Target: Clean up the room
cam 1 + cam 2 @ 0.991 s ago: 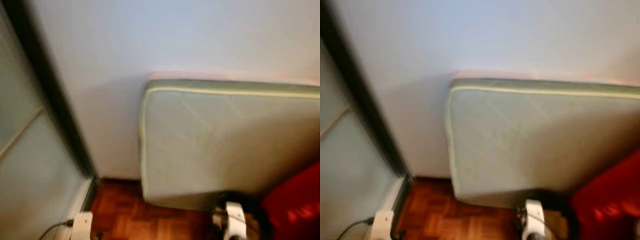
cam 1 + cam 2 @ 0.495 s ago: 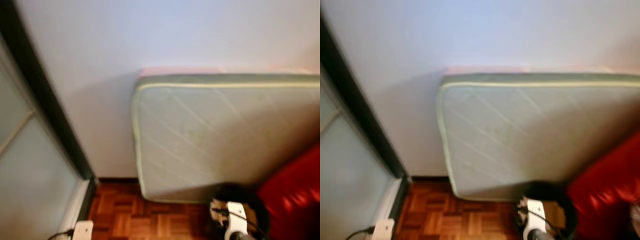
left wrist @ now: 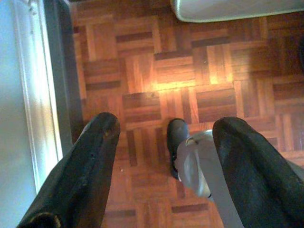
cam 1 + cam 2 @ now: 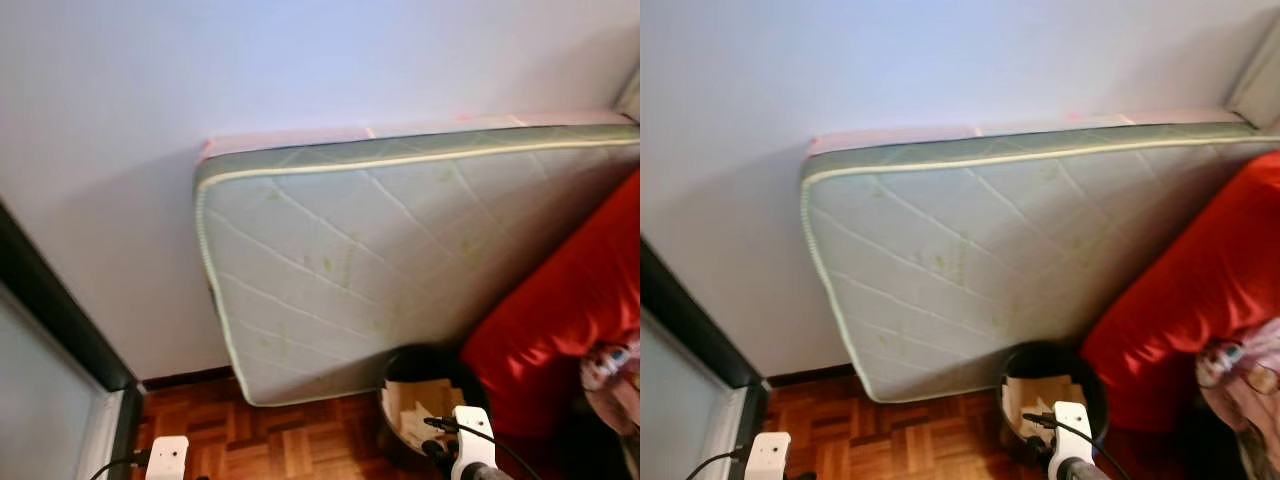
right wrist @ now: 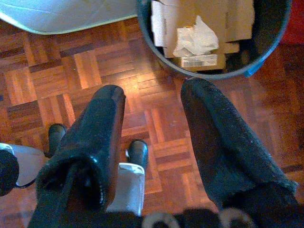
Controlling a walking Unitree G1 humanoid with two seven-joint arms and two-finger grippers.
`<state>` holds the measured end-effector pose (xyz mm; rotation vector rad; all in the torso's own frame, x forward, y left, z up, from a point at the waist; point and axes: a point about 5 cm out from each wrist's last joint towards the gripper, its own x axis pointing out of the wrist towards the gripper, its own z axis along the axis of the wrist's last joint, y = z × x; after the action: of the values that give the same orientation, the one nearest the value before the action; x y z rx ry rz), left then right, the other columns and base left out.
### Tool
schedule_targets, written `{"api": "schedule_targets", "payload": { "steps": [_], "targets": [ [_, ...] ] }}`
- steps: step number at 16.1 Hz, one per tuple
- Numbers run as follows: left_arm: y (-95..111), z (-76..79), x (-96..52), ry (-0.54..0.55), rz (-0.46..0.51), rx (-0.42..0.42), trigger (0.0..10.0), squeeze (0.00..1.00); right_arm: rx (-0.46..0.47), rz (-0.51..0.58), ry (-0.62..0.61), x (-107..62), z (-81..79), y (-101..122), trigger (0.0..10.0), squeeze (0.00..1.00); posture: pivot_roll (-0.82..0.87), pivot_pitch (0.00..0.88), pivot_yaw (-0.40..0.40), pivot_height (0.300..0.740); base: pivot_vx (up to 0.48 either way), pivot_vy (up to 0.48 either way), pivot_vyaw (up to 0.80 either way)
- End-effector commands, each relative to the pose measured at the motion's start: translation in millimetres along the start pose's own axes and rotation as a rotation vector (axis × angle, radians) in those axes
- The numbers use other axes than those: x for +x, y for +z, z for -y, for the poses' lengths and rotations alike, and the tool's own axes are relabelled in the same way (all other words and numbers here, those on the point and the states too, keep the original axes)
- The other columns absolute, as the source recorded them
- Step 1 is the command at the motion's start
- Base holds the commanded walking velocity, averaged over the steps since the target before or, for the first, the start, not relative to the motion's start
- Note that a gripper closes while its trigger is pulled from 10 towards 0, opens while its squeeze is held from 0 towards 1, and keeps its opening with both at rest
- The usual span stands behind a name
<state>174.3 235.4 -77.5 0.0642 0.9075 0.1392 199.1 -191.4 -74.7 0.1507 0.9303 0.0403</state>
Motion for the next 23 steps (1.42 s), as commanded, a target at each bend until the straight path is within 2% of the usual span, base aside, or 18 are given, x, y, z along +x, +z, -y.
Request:
{"api": "schedule_targets", "payload": {
  "steps": [1,4,5,6,8,12,14,16,18,20,23],
  "targets": [
    [0.4,4.3,0.4,-0.024,-0.001,0.016,10.0,0.00,-0.015,-0.009,-0.009,-0.5,3.3,1.3,10.0,0.00,0.11,0.000,-0.093,0.740,0.000,0.000,-0.76],
    [1.0,6.5,0.8,-0.059,-0.009,0.006,10.0,0.00,0.007,0.003,-0.022,-0.2,3.2,2.6,10.0,0.00,0.11,0.000,-0.087,0.740,0.000,0.000,-0.76],
    [3.6,8.1,1.2,-0.103,-0.010,0.097,10.0,0.00,0.010,0.009,-0.021,0.1,2.4,3.2,10.0,0.00,0.11,0.000,-0.084,0.740,0.000,0.000,-0.76],
    [3.7,8.6,1.2,-0.116,-0.013,0.111,10.0,0.00,-0.002,0.009,-0.018,0.2,1.9,3.5,10.0,0.00,0.11,0.000,-0.078,0.740,0.000,0.000,-0.76],
    [2.3,6.5,0.9,-0.107,-0.019,0.105,10.0,0.00,-0.002,0.002,-0.022,0.5,0.1,1.6,10.0,0.00,0.13,0.000,-0.061,0.740,0.000,0.000,-0.76],
    [-0.8,-3.2,-0.1,-0.040,-0.025,0.002,10.0,0.00,0.076,0.014,-0.052,1.9,-5.7,-1.1,10.0,0.00,0.13,0.000,0.008,0.740,0.000,0.000,-0.76],
    [-1.3,-3.8,-0.4,-0.026,-0.018,-0.042,10.0,0.00,0.131,0.012,-0.068,2.0,-6.4,-3.4,10.0,0.00,0.13,0.000,-0.009,0.740,0.000,0.000,-0.76],
    [-0.5,1.9,0.3,-0.030,-0.010,-0.053,10.0,0.00,0.132,0.011,-0.081,0.9,-0.7,-2.3,10.0,0.00,0.16,0.000,-0.055,0.740,0.000,0.000,-0.76],
    [-1.0,3.9,0.2,-0.023,-0.004,-0.084,10.0,0.00,0.134,0.018,-0.109,0.2,2.6,-2.1,10.0,0.00,0.15,0.000,-0.057,0.740,0.000,0.000,-0.76],
    [-2.3,3.2,0.1,-0.018,-0.015,-0.068,10.0,0.00,0.151,0.020,-0.131,0.1,2.6,-3.6,10.0,0.00,0.15,0.000,-0.055,0.740,0.000,0.000,-0.76],
    [-2.3,-3.5,-0.6,-0.010,-0.015,-0.043,10.0,0.00,0.201,0.018,-0.159,1.2,-3.4,-7.4,10.0,0.00,0.12,0.000,-0.002,0.740,0.000,0.000,-0.76]
  ]
}}
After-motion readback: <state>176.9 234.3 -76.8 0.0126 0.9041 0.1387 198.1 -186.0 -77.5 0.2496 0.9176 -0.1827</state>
